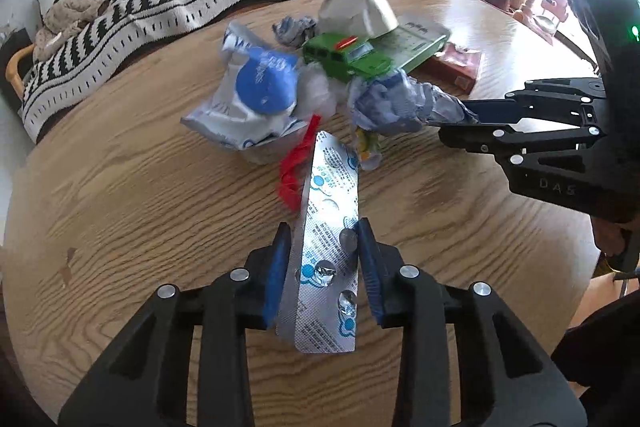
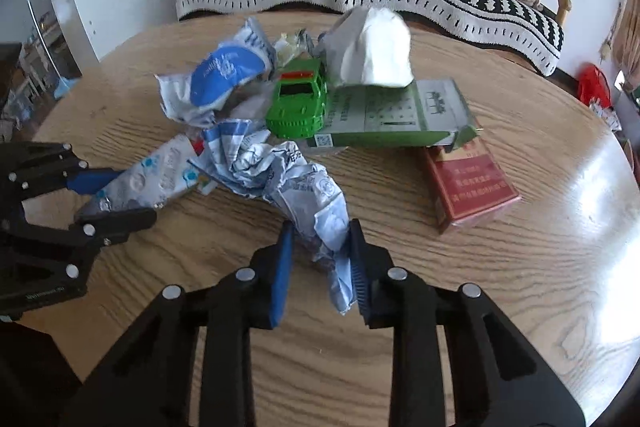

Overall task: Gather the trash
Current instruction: 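Grasp the crumpled blue-white wrapper with the right tool and lift it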

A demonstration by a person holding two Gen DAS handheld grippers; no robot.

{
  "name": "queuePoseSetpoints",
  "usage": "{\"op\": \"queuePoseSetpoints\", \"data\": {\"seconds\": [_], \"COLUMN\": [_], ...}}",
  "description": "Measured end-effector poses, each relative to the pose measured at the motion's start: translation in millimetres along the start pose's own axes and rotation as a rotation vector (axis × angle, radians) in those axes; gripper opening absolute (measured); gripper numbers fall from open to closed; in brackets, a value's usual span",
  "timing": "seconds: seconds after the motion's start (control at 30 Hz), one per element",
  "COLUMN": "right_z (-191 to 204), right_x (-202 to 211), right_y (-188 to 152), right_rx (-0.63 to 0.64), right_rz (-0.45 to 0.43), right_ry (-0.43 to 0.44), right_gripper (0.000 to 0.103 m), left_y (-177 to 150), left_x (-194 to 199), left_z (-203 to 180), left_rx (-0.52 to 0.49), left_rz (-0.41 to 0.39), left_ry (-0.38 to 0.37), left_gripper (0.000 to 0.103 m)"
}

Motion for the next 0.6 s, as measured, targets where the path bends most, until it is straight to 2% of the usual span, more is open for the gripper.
{"op": "queuePoseSetpoints", "data": {"seconds": [0.13, 0.33, 0.6], "right_z": [-4.4, -16.3, -50.7], "right_x": [22.5, 62.1, 110.9], "right_y": [-1.3, -6.7, -29.7], "right_rx": [-0.016, -0.053, -0.128], "right_rz": [-0.029, -0.082, -0.123], "right_ry": [0.028, 0.060, 0.035], "right_gripper": [0.027, 0.027, 0.027], "left_y": [4.2, 10.8, 24.8], "left_x": [16.4, 39.9, 46.5], "left_z": [-6.1, -2.8, -19.0], "left_rx": [-0.005, 0.051, 0.086], "left_rz": [-0.019, -0.060, -0.081], "left_ry": [0.008, 0.000, -0.015], "left_gripper": [0.033, 0.033, 0.033]}}
Point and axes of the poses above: each gripper's, at about its wrist camera, not at the fingertips, and x roughly against the way its jaws point, z to its left, y to its top, the point moved 4 cm from there along -x, roughly the way its jaws point
